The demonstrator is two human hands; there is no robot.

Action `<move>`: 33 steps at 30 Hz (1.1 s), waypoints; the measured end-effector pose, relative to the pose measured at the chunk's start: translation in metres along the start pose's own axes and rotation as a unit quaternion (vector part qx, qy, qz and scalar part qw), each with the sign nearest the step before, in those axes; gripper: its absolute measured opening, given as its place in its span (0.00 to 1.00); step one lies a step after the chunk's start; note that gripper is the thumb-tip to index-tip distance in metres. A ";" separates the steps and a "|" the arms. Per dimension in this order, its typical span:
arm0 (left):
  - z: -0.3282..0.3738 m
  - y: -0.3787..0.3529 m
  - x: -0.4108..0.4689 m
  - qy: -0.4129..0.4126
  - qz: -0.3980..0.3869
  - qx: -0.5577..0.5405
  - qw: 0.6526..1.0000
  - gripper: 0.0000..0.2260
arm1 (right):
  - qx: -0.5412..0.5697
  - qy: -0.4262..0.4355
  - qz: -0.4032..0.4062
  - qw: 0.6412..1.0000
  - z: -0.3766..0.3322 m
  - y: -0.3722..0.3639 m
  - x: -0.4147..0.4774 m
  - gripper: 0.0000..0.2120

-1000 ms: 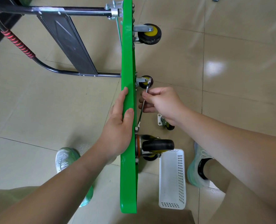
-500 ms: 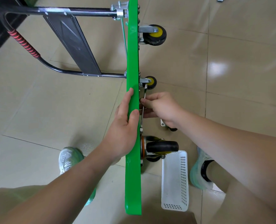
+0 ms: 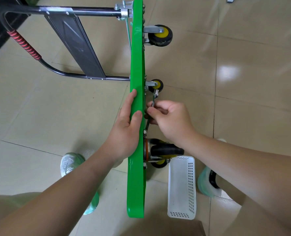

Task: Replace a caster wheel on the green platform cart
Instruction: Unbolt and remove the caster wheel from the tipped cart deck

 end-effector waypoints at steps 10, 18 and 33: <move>0.001 -0.002 0.001 0.001 0.001 0.004 1.000 0.25 | 0.007 0.089 -0.024 0.996 -0.016 0.002 -0.041 0.12; -0.004 -0.002 0.002 0.007 0.001 0.003 1.000 0.25 | -0.009 0.113 0.012 0.994 -0.028 0.016 -0.015 0.11; -0.001 -0.002 0.001 0.005 -0.006 0.023 1.000 0.25 | 0.020 -0.109 -0.065 0.992 0.004 0.005 0.052 0.06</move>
Point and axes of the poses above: each hand's wrist, its own x-axis towards the middle knuckle, its own y-axis out of the back of the hand, z = x × y, the point moved 7 cm from there along x, towards the middle knuckle, and after that the axes turned 6 degrees about x, right-handed, at the moved point
